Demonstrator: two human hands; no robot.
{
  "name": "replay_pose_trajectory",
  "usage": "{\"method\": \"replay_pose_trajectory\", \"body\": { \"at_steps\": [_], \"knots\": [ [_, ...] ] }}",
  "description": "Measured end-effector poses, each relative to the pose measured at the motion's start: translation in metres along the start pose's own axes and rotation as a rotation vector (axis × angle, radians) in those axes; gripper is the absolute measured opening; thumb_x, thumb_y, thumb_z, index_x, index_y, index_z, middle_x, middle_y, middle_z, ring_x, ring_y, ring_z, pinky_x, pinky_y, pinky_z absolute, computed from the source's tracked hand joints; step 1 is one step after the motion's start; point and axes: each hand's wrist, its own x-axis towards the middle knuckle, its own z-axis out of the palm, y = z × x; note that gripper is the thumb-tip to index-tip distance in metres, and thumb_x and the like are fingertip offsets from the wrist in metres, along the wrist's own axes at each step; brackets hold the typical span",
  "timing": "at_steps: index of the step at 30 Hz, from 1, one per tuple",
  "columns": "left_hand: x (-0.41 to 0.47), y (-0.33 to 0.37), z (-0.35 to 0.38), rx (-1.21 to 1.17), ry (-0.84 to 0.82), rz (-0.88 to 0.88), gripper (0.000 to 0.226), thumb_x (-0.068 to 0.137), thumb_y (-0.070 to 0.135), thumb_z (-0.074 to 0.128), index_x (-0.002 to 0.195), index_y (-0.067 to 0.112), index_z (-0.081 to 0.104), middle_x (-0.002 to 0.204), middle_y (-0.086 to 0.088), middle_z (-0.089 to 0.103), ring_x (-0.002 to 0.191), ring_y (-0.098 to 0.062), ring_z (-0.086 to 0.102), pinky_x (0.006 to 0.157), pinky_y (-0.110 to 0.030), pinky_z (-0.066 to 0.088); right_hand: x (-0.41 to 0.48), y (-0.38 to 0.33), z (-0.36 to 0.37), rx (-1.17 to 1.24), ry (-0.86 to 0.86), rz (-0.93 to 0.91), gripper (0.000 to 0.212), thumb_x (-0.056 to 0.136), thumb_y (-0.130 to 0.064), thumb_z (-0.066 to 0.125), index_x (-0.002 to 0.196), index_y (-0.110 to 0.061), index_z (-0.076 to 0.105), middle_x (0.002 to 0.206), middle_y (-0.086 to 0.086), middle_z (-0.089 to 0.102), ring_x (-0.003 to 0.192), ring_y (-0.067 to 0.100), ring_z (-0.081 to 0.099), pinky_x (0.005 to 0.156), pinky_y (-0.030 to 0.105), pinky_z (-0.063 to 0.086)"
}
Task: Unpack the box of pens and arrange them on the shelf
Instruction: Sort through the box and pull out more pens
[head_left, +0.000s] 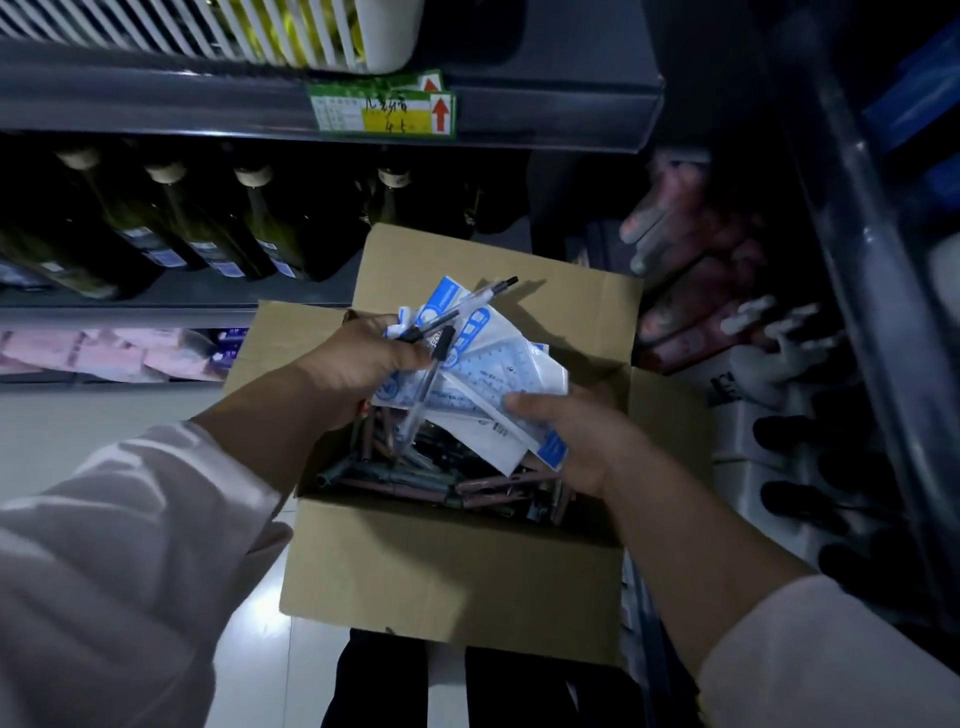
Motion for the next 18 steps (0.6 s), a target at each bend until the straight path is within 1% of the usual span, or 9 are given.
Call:
{"method": "replay_pose_trajectory", "body": {
  "at_steps": [2, 5, 7, 9, 11, 13, 15, 17, 18],
  "knots": [
    [0.001, 0.001, 0.003, -0.007, -0.01, -0.028, 0.015, 0.087, -0.001, 0.059, 0.086, 0.012, 0.065, 0.08, -0.004, 0.065, 0.077, -0.02, 0.059, 0.069, -0.027, 0.043, -0.002, -0.001, -0.003, -0.02, 0.001, -0.042, 0.019, 0.081, 0.0, 0.069, 0.096, -0.012, 0.066, 0.084, 0.007, 0.075, 0.07, 0.022, 0.071, 0.064, 0.037, 0.06],
    [-0.001, -0.002, 0.008, 0.058, -0.056, -0.02, 0.015, 0.083, -0.002, 0.064, 0.098, 0.0, 0.065, 0.087, -0.01, 0.067, 0.077, -0.022, 0.061, 0.07, -0.028, 0.046, -0.005, -0.004, -0.013, -0.115, 0.027, -0.107, 0.023, 0.081, 0.001, 0.07, 0.099, -0.011, 0.066, 0.084, 0.005, 0.075, 0.071, 0.019, 0.071, 0.066, 0.032, 0.06],
    [-0.002, -0.007, 0.009, 0.226, -0.031, 0.007, 0.031, 0.078, 0.0, 0.071, 0.108, 0.0, 0.063, 0.092, -0.011, 0.066, 0.078, -0.02, 0.06, 0.067, -0.028, 0.049, -0.01, -0.005, -0.023, -0.225, 0.075, -0.141, 0.027, 0.08, 0.001, 0.07, 0.105, -0.01, 0.067, 0.091, 0.007, 0.074, 0.078, 0.02, 0.071, 0.075, 0.034, 0.058],
    [-0.003, -0.011, 0.009, 0.378, -0.03, 0.006, 0.057, 0.069, 0.006, 0.077, 0.123, 0.004, 0.058, 0.101, -0.011, 0.066, 0.086, -0.022, 0.061, 0.073, -0.033, 0.053, -0.016, -0.006, -0.032, -0.339, 0.133, -0.178, 0.032, 0.08, 0.002, 0.07, 0.111, -0.006, 0.065, 0.102, 0.013, 0.071, 0.088, 0.026, 0.069, 0.084, 0.04, 0.054],
    [-0.008, -0.01, 0.011, 0.574, -0.02, 0.006, 0.074, 0.068, 0.012, 0.079, 0.135, 0.008, 0.048, 0.105, -0.011, 0.062, 0.093, -0.024, 0.059, 0.077, -0.03, 0.049, -0.024, -0.006, -0.041, -0.404, 0.171, -0.204, 0.028, 0.08, 0.005, 0.068, 0.105, -0.007, 0.066, 0.104, 0.017, 0.07, 0.089, 0.03, 0.067, 0.086, 0.044, 0.053],
    [-0.016, -0.003, 0.015, 0.75, 0.023, 0.027, 0.079, 0.074, 0.014, 0.077, 0.143, 0.01, 0.038, 0.116, -0.011, 0.058, 0.102, -0.025, 0.057, 0.083, -0.029, 0.047, -0.034, -0.009, -0.048, -0.413, 0.208, -0.229, 0.023, 0.08, 0.007, 0.067, 0.095, -0.01, 0.066, 0.101, 0.018, 0.07, 0.083, 0.028, 0.067, 0.083, 0.043, 0.054],
    [-0.023, 0.006, 0.022, 0.751, 0.048, 0.054, 0.08, 0.075, 0.017, 0.077, 0.143, 0.009, 0.037, 0.119, -0.01, 0.059, 0.105, -0.025, 0.058, 0.087, -0.032, 0.048, -0.047, -0.013, -0.054, -0.377, 0.23, -0.263, 0.021, 0.081, 0.008, 0.066, 0.095, -0.008, 0.065, 0.097, 0.017, 0.07, 0.077, 0.024, 0.067, 0.075, 0.036, 0.055],
    [-0.032, 0.016, 0.031, 0.62, 0.062, 0.052, 0.079, 0.075, 0.019, 0.076, 0.143, 0.008, 0.036, 0.117, -0.008, 0.059, 0.101, -0.024, 0.06, 0.087, -0.032, 0.049, -0.062, -0.021, -0.057, -0.285, 0.217, -0.283, 0.023, 0.083, 0.009, 0.063, 0.099, -0.006, 0.064, 0.091, 0.013, 0.07, 0.07, 0.018, 0.068, 0.063, 0.027, 0.056],
    [-0.037, 0.022, 0.036, 0.53, 0.048, 0.034, 0.076, 0.075, 0.021, 0.075, 0.141, 0.007, 0.038, 0.117, -0.009, 0.059, 0.1, -0.025, 0.061, 0.085, -0.034, 0.05, -0.07, -0.025, -0.058, -0.236, 0.209, -0.283, 0.025, 0.084, 0.009, 0.063, 0.103, -0.006, 0.064, 0.092, 0.013, 0.07, 0.072, 0.019, 0.069, 0.063, 0.027, 0.056]
  ]
}}
